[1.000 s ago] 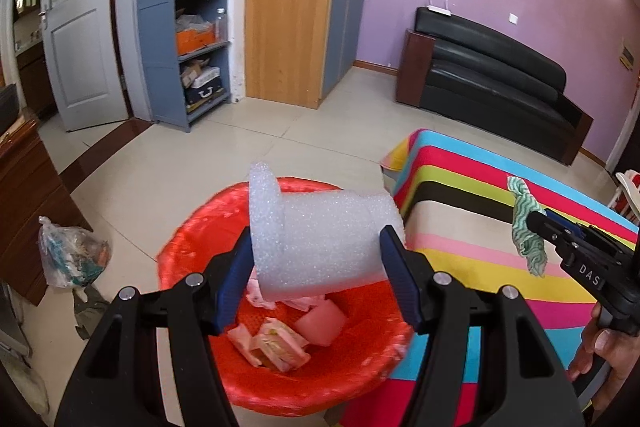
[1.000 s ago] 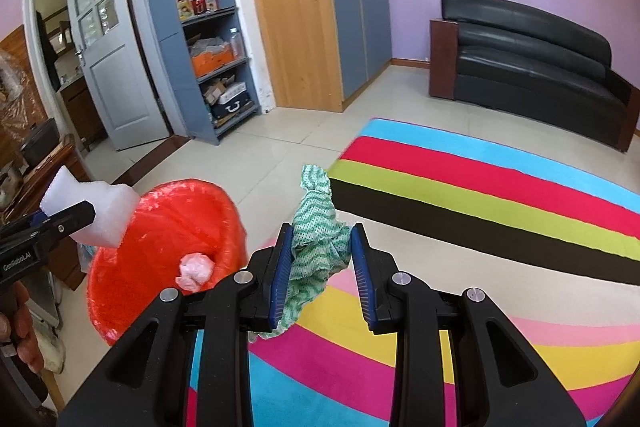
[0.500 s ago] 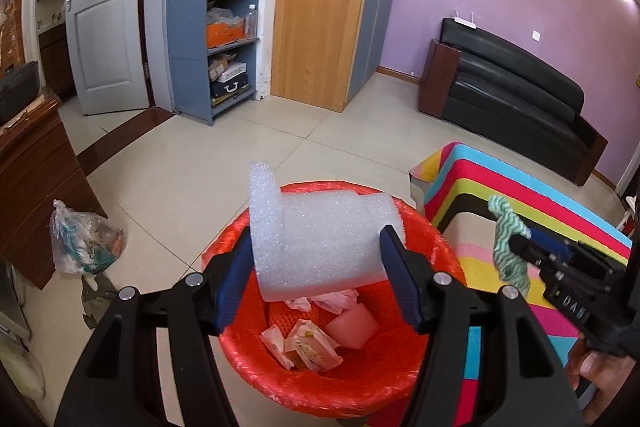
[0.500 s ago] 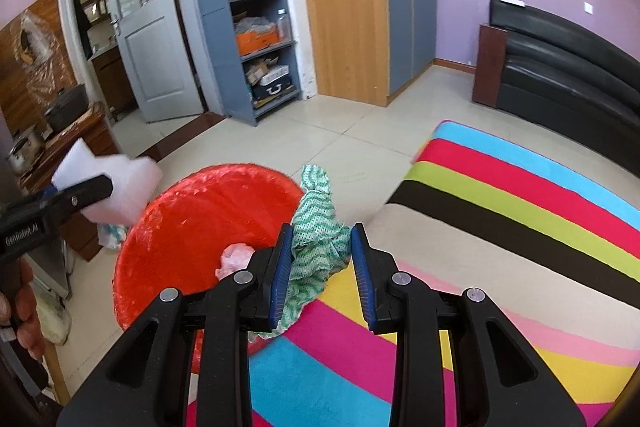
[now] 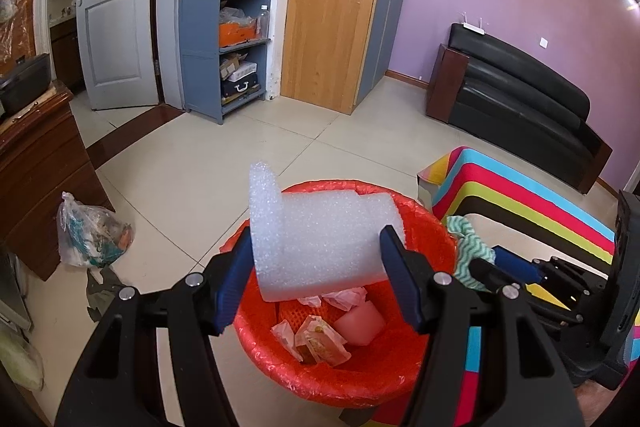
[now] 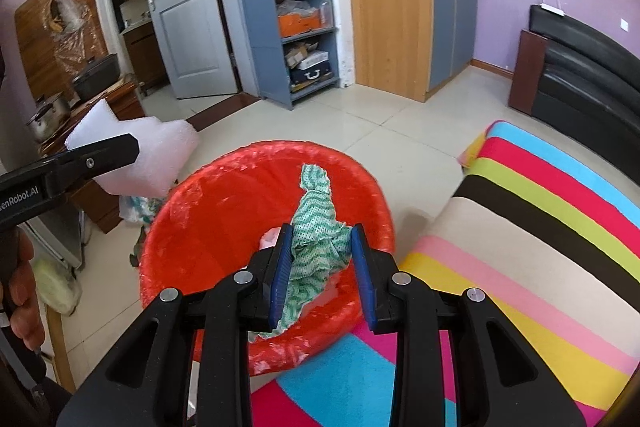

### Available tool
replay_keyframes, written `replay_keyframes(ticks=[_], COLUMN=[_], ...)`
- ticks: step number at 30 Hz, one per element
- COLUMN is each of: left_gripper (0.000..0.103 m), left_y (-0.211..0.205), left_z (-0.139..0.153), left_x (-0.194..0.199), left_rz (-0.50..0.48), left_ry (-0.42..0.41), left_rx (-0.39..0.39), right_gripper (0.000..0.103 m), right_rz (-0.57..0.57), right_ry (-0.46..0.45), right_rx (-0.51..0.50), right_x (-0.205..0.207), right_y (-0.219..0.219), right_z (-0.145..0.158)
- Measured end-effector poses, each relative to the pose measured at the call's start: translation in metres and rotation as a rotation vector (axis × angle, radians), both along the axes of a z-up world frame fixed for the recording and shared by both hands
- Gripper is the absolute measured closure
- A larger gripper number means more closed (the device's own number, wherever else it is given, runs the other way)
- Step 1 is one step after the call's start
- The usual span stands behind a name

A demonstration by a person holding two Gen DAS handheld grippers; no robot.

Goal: Collect trash

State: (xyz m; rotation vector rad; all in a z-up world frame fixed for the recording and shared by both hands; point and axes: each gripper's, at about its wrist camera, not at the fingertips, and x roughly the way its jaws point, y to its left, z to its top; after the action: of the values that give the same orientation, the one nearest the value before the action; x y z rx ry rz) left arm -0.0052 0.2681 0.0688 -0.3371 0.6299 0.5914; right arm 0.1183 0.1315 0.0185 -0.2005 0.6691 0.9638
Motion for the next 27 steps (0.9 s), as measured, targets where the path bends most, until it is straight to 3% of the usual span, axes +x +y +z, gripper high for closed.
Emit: replay_keyframes(ticks=[15,18,22,27], left_gripper=[0.041,0.041,0.039,0.032], left_y=[0.000,0.000,-0.001,-0.002], left_z=[-0.001,-0.003,-0.004,-0.005], left_x=[0.000,0.003,0.005,0.004], left_rz=[0.011,0.007,0.008,0.002], left_ry=[0.000,0.008,0.014,0.026], left_rx=[-0.011,-0.017,-0.021,-0.026], right_gripper=[0.070,0.066,0.045,0.045], right_rz=[0.047,0.048,0.046,0.042], right_ry=[-0.003,-0.002,-0.023,-0.033], right_rx=[-0.019,-0.011,-0.001,-0.006], right_x=[-0.008,-0.009,-0.010,-0.011], right_y=[0.016,0.017,0.016,0.015], right_z=[-0.010,-0.010,-0.008,-0.007])
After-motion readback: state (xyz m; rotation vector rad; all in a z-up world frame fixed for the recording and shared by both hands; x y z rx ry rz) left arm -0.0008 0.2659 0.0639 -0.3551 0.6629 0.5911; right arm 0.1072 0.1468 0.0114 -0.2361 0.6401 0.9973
